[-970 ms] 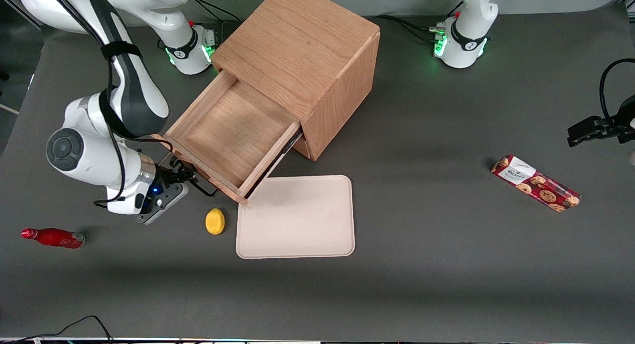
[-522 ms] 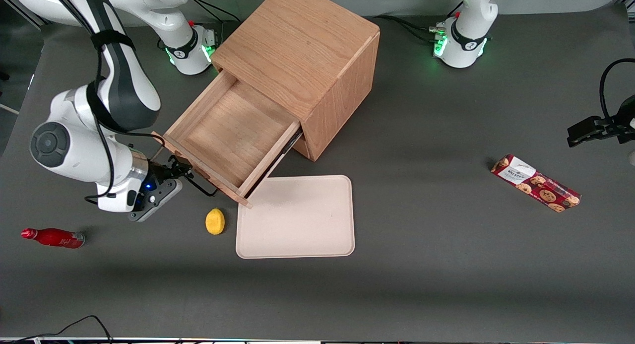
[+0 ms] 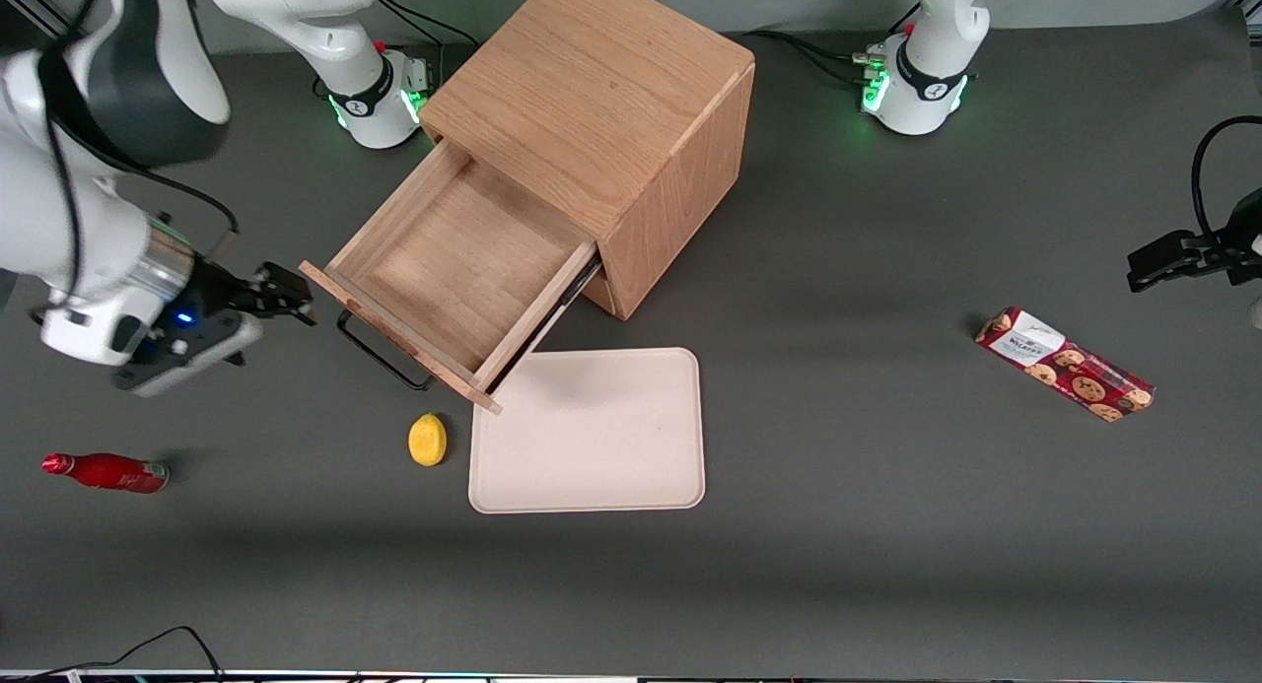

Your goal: Open upper drawer

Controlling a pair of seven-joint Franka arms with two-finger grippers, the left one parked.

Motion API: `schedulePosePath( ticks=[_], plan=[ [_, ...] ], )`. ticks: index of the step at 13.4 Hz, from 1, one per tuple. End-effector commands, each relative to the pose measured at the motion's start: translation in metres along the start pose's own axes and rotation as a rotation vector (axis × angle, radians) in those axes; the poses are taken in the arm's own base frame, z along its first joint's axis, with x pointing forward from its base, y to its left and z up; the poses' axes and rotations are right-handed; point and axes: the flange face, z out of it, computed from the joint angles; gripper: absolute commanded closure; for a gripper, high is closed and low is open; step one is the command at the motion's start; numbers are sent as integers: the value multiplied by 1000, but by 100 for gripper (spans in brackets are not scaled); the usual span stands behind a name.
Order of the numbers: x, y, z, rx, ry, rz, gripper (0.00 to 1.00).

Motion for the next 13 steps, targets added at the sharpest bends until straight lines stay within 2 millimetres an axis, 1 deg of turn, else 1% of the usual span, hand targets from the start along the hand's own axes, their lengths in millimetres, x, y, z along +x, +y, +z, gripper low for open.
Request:
schedulePosePath(
  ticks=[1, 3, 4, 8, 10, 13],
  plan=[
    [-29, 3, -37, -31, -4, 199, 0],
    [-52, 13, -63, -28, -13, 243, 0],
    [-63, 12, -76, -27, -9, 267, 0],
    [-100, 25, -109, -30, -20, 420, 0],
    [-111, 30, -117, -61, -31, 433, 0],
    [-111, 37, -115, -86, -40, 443, 0]
  ],
)
